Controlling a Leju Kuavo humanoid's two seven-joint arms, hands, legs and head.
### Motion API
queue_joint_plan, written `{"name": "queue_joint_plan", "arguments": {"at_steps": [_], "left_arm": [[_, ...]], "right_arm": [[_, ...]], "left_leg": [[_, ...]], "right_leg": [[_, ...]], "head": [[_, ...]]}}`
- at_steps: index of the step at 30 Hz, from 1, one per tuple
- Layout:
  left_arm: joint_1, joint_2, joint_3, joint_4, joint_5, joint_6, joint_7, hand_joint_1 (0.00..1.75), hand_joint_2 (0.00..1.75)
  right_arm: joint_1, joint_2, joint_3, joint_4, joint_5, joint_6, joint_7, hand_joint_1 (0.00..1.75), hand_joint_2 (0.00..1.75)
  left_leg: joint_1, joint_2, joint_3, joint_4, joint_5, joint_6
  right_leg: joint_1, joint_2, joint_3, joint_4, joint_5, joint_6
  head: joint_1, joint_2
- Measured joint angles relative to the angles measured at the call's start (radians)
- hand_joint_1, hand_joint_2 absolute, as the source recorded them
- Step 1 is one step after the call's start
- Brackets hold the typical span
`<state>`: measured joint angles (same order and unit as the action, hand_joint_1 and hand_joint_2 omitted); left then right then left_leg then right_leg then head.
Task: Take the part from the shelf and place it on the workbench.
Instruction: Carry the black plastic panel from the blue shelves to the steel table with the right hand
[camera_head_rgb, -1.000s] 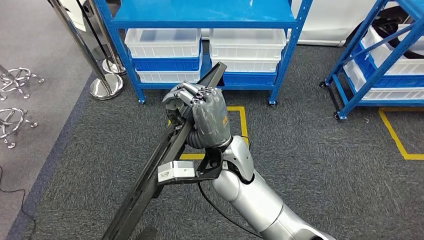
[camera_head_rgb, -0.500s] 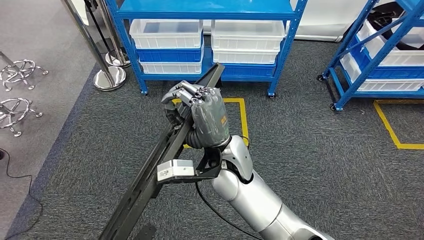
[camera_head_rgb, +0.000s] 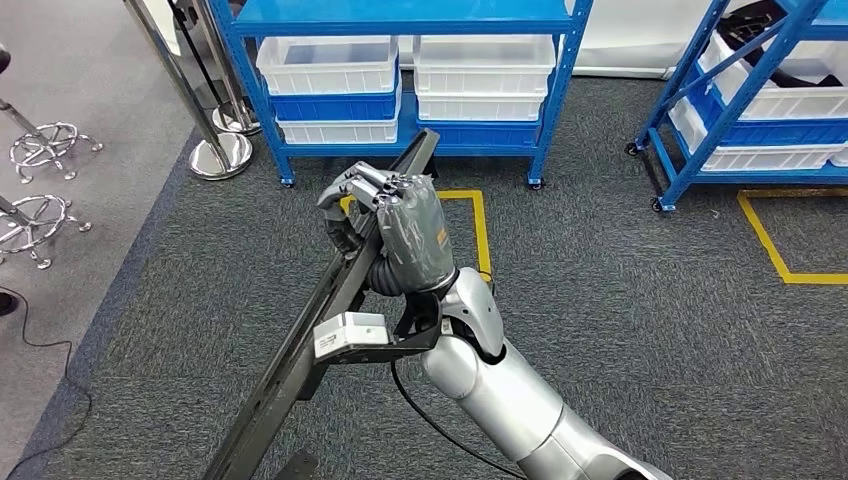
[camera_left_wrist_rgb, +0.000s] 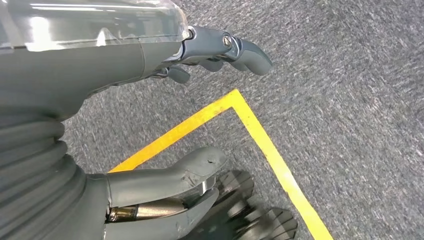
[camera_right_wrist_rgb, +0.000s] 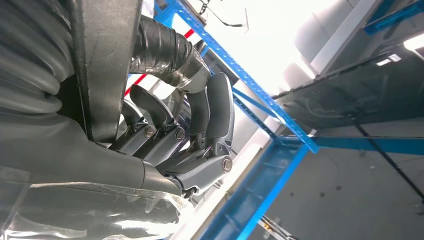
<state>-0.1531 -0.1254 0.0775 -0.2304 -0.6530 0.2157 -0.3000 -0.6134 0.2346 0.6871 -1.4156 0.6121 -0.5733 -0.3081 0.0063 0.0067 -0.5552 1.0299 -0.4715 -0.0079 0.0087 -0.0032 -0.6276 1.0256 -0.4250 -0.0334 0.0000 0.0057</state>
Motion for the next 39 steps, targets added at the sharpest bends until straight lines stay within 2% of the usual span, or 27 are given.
{"name": "queue_joint_plan", "arguments": {"at_steps": [2, 4, 5, 6, 8, 9, 10, 11, 13, 14, 15, 19, 20, 21, 23, 24, 25, 26, 27, 29, 30, 31, 34, 35, 36, 38, 39], "left_arm": [[-0.002, 0.000, 0.000, 0.000, 0.000, 0.002, -0.001, 0.00, 1.75], [-0.002, -0.002, 0.001, 0.000, -0.001, 0.003, -0.002, 0.00, 1.75], [-0.002, -0.003, 0.001, 0.000, -0.001, 0.004, -0.002, 0.00, 1.75], [-0.002, -0.004, 0.001, 0.000, -0.002, 0.004, -0.003, 0.00, 1.75], [-0.001, -0.006, 0.002, 0.000, -0.004, 0.005, -0.003, 0.00, 1.75], [0.000, -0.007, 0.003, 0.000, -0.004, 0.006, -0.004, 0.00, 1.75], [0.002, -0.007, 0.004, 0.000, -0.004, 0.007, -0.004, 0.00, 1.75], [0.003, -0.007, 0.005, 0.000, -0.004, 0.007, -0.004, 0.00, 1.75], [0.004, -0.007, 0.007, 0.000, -0.004, 0.008, -0.004, 0.00, 1.75], [0.003, -0.008, 0.008, 0.000, -0.004, 0.008, -0.003, 0.00, 1.75], [0.002, -0.008, 0.008, 0.000, -0.004, 0.010, -0.001, 0.00, 1.75], [0.002, -0.008, 0.010, 0.000, -0.008, 0.013, 0.011, 0.00, 1.75], [0.002, -0.008, 0.010, 0.000, -0.009, 0.013, 0.013, 0.00, 1.75], [0.001, -0.008, 0.011, 0.000, -0.010, 0.013, 0.014, 0.00, 1.75], [0.001, -0.008, 0.013, 0.000, -0.010, 0.012, 0.015, 0.00, 1.75], [0.002, -0.008, 0.014, 0.000, -0.011, 0.012, 0.015, 0.00, 1.75], [0.002, -0.008, 0.015, 0.000, -0.012, 0.011, 0.016, 0.00, 1.75], [0.002, -0.008, 0.015, 0.000, -0.013, 0.010, 0.016, 0.00, 1.75], [0.001, -0.008, 0.015, 0.000, -0.013, 0.010, 0.016, 0.00, 1.75], [-0.002, -0.008, 0.015, 0.000, -0.013, 0.010, 0.016, 0.00, 1.75], [-0.004, -0.008, 0.015, 0.000, -0.013, 0.010, 0.016, 0.00, 1.75], [-0.006, -0.008, 0.015, 0.000, -0.013, 0.010, 0.016, 0.00, 1.75], [-0.008, -0.008, 0.015, 0.000, -0.015, 0.008, 0.014, 0.00, 1.75], [-0.008, -0.008, 0.015, 0.000, -0.016, 0.007, 0.013, 0.00, 1.75], [-0.009, -0.008, 0.015, 0.000, -0.016, 0.005, 0.011, 0.00, 1.75], [-0.011, -0.009, 0.015, 0.000, -0.017, 0.003, 0.009, 0.00, 1.75], [-0.011, -0.010, 0.015, 0.000, -0.018, 0.001, 0.008, 0.00, 1.75]], "right_arm": [[-0.003, 0.000, 0.000, 0.000, 0.001, 0.000, -0.004, 1.75, 1.75], [-0.004, -0.001, 0.000, 0.000, -0.001, 0.003, -0.006, 1.75, 1.75], [-0.005, -0.002, 0.000, -0.001, -0.004, 0.005, -0.006, 1.75, 1.75], [-0.005, -0.003, 0.000, -0.002, -0.008, 0.007, -0.007, 1.75, 1.75], [-0.005, -0.006, 0.000, -0.005, -0.015, 0.012, -0.008, 1.75, 1.75], [-0.004, -0.008, 0.000, -0.005, -0.018, 0.015, -0.009, 1.75, 1.75], [-0.003, -0.010, 0.000, -0.005, -0.019, 0.017, -0.009, 1.75, 1.75], [-0.003, -0.012, 0.000, -0.006, -0.020, 0.018, -0.010, 1.75, 1.75], [-0.003, -0.014, 0.000, -0.006, -0.020, 0.019, -0.011, 1.75, 1.75], [-0.004, -0.014, 0.000, -0.007, -0.020, 0.019, -0.012, 1.75, 1.75], [-0.004, -0.013, 0.000, -0.008, -0.020, 0.018, -0.013, 1.75, 1.75], [-0.005, -0.013, 0.000, -0.011, -0.020, 0.018, -0.016, 1.75, 1.75], [-0.005, -0.013, 0.000, -0.012, -0.020, 0.018, -0.016, 1.75, 1.75], [-0.006, -0.013, 0.000, -0.012, -0.020, 0.018, -0.016, 1.75, 1.75], [-0.007, -0.013, 0.000, -0.013, -0.020, 0.019, -0.016, 1.75, 1.75], [-0.007, -0.013, 0.000, -0.013, -0.020, 0.020, -0.016, 1.75, 1.75], [-0.007, -0.013, 0.000, -0.013, -0.020, 0.020, -0.016, 1.75, 1.75], [-0.007, -0.013, 0.000, -0.013, -0.020, 0.020, -0.016, 1.75, 1.75], [-0.007, -0.013, 0.000, -0.013, -0.020, 0.020, -0.016, 1.75, 1.75], [-0.007, -0.013, 0.000, -0.015, -0.020, 0.020, -0.016, 1.75, 1.75], [-0.008, -0.013, 0.000, -0.017, -0.020, 0.020, -0.016, 1.75, 1.75], [-0.008, -0.013, 0.000, -0.018, -0.020, 0.020, -0.016, 1.75, 1.75], [-0.009, -0.013, 0.001, -0.020, -0.020, 0.018, -0.017, 1.75, 1.75], [-0.009, -0.013, 0.000, -0.021, -0.020, 0.017, -0.017, 1.75, 1.75], [-0.010, -0.014, 0.000, -0.022, -0.020, 0.016, -0.017, 1.75, 1.75], [-0.010, -0.015, 0.000, -0.023, -0.020, 0.015, -0.018, 1.75, 1.75], [-0.010, -0.015, 0.000, -0.023, -0.020, 0.015, -0.018, 1.75, 1.75]], "left_leg": [[-0.007, 0.000, 0.011, -0.025, 0.001, 0.012], [-0.003, 0.001, 0.013, -0.040, 0.011, 0.026], [-0.001, 0.002, 0.013, -0.047, 0.019, 0.033], [0.002, 0.003, 0.012, -0.052, 0.027, 0.038], [0.002, 0.004, -0.001, -0.051, 0.035, 0.042], [0.002, 0.004, -0.007, -0.049, 0.038, 0.041], [0.003, 0.004, -0.013, -0.046, 0.040, 0.040], [0.004, 0.004, -0.018, -0.042, 0.041, 0.038], [0.006, 0.004, -0.026, -0.029, 0.040, 0.031], [0.005, 0.003, -0.031, -0.020, 0.038, 0.026], [0.003, 0.003, -0.036, -0.013, 0.037, 0.020], [0.007, 0.002, -0.049, -0.002, 0.036, -0.005], [0.009, 0.002, -0.056, 0.014, 0.019, -0.009], [0.010, 0.001, -0.070, 0.050, -0.010, -0.012], [0.010, 0.001, -0.115, 0.169, -0.087, -0.015], [0.010, 0.001, -0.135, 0.225, -0.113, -0.014], [0.010, 0.001, -0.142, 0.256, -0.123, -0.013], [0.010, 0.001, -0.131, 0.249, -0.116, -0.010], [0.008, 0.001, -0.100, 0.205, -0.094, -0.004], [0.002, 0.000, -0.016, 0.071, -0.052, 0.008], [-0.002, 0.000, 0.011, 0.022, -0.039, 0.013], [-0.007, 0.001, 0.023, -0.004, -0.033, 0.017], [-0.012, 0.002, 0.017, -0.018, -0.010, 0.030], [-0.010, 0.003, 0.014, -0.025, 0.003, 0.035], [-0.008, 0.005, 0.008, -0.032, 0.016, 0.039], [-0.006, 0.006, -0.012, -0.037, 0.036, 0.045], [-0.005, 0.007, -0.025, -0.037, 0.044, 0.046]], "right_leg": [[-0.001, -0.002, -0.001, -0.002, 0.008, 0.011], [-0.003, -0.002, -0.004, 0.004, 0.006, 0.022], [-0.003, -0.001, -0.014, 0.024, -0.011, 0.028], [-0.005, 0.001, -0.032, 0.064, -0.040, 0.032], [-0.010, 0.002, -0.088, 0.192, -0.112, 0.041], [-0.013, 0.002, -0.110, 0.247, -0.133, 0.045], [-0.017, 0.002, -0.117, 0.271, -0.136, 0.049], [-0.021, 0.002, -0.103, 0.255, -0.120, 0.052], [-0.029, 0.001, -0.031, 0.134, -0.067, 0.056], [-0.029, 0.002, 0.000, 0.076, -0.049, 0.055], [-0.029, 0.003, 0.018, 0.040, -0.041, 0.051], [-0.022, 0.007, 0.016, 0.025, -0.030, 0.024], [-0.022, 0.006, 0.014, 0.022, -0.025, 0.016], [-0.022, 0.004, 0.011, 0.020, -0.020, 0.009], [-0.018, 0.003, 0.000, 0.020, -0.011, 0.000], [-0.015, 0.003, -0.008, 0.021, -0.006, -0.002], [-0.012, 0.003, -0.016, 0.022, -0.001, -0.003], [-0.009, 0.004, -0.024, 0.024, 0.005, -0.003], [-0.007, 0.004, -0.032, 0.025, 0.010, -0.003], [-0.004, 0.005, -0.042, 0.026, 0.023, 0.000], [-0.004, 0.004, -0.045, 0.026, 0.029, 0.005], [-0.005, 0.003, -0.046, 0.024, 0.034, 0.010], [-0.010, 0.002, -0.047, 0.017, 0.049, 0.030], [-0.011, 0.002, -0.053, 0.024, 0.038, 0.035], [-0.012, 0.003, -0.064, 0.046, 0.011, 0.040], [-0.014, 0.004, -0.097, 0.140, -0.079, 0.047], [-0.015, 0.004, -0.111, 0.197, -0.114, 0.051]], "head": [[0.000, 0.000], [-0.001, 0.000], [0.000, 0.000], [0.000, 0.000], [0.000, 0.000], [0.000, 0.000], [0.000, 0.000], [0.000, 0.000], [0.000, 0.000], [0.000, 0.000], [-0.001, 0.000], [-0.001, 0.000], [-0.001, 0.000], [-0.001, 0.000], [-0.001, 0.000], [-0.001, 0.000], [-0.001, 0.000], [-0.001, 0.000], [-0.001, 0.000], [-0.001, 0.000], [-0.001, 0.000], [-0.001, 0.000], [0.000, 0.000], [0.000, 0.000], [0.000, 0.000], [0.000, 0.000], [0.000, 0.000]]}}
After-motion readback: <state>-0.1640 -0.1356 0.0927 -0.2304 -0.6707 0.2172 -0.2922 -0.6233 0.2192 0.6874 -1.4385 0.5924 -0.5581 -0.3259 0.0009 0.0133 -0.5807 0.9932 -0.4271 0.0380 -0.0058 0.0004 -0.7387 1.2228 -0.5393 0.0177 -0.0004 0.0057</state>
